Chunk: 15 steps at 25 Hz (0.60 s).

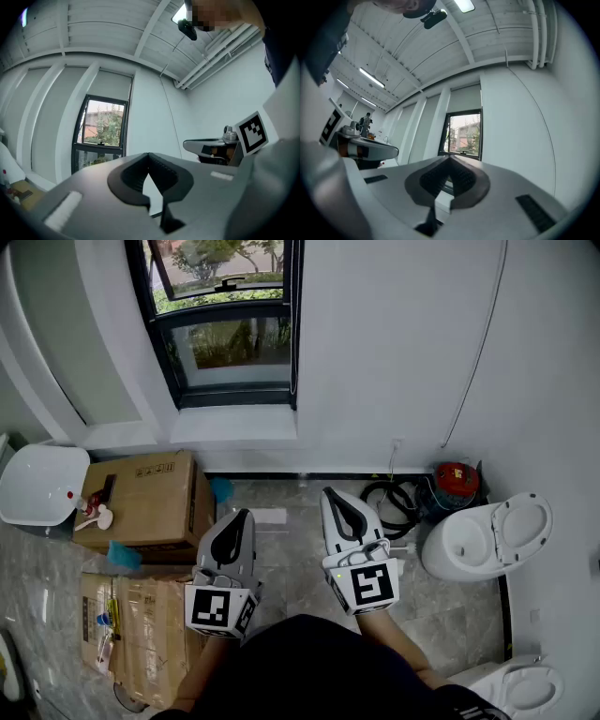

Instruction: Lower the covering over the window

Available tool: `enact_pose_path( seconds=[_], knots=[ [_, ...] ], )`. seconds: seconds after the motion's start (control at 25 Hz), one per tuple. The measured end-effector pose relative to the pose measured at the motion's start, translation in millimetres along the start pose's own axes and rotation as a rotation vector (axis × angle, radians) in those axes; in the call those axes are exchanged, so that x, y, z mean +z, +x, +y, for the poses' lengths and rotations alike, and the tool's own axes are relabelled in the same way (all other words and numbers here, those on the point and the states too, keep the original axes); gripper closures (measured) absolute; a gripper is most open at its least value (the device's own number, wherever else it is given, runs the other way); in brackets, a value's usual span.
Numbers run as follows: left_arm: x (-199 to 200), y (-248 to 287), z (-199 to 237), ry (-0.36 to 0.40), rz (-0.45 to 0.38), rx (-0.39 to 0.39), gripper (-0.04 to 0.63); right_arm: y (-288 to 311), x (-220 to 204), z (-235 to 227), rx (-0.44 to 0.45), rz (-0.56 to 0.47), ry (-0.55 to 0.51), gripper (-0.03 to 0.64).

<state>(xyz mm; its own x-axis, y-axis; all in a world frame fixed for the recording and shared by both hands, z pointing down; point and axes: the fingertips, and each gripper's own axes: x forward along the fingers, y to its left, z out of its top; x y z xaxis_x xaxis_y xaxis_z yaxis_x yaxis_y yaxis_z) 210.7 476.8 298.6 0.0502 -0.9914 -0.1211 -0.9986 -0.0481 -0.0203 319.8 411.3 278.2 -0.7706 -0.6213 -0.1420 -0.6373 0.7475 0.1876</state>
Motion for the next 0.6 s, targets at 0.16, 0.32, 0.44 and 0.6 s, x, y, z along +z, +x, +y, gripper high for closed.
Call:
enact_pose_path(
  seconds=[0.16, 0.32, 0.44, 0.6],
  knots=[
    [-3.6, 0.6, -6.8, 0.004, 0.033, -0.002, 0.584, -3.9, -0.4, -2.1, 0.025, 0.008, 0.034, 0.604],
    [-22.1, -2.3, -12.5, -0.007, 0.057, -0.015, 0.585, -6.0, -22.7, -3.6, 0.012, -0.003, 0.075, 0.604],
    [-46.5, 0.9, -6.4, -0.051, 0.096, -0.013, 0.584, 1.7, -49.1, 1.9, 0.017, 0.048, 0.079, 0.604],
    [-59.7, 20.4, 18.9, -0.086, 0.108, -0.015, 0.584, 33.0, -60.0, 7.7, 0.048, 0.073, 0.046, 0.604]
  ],
)
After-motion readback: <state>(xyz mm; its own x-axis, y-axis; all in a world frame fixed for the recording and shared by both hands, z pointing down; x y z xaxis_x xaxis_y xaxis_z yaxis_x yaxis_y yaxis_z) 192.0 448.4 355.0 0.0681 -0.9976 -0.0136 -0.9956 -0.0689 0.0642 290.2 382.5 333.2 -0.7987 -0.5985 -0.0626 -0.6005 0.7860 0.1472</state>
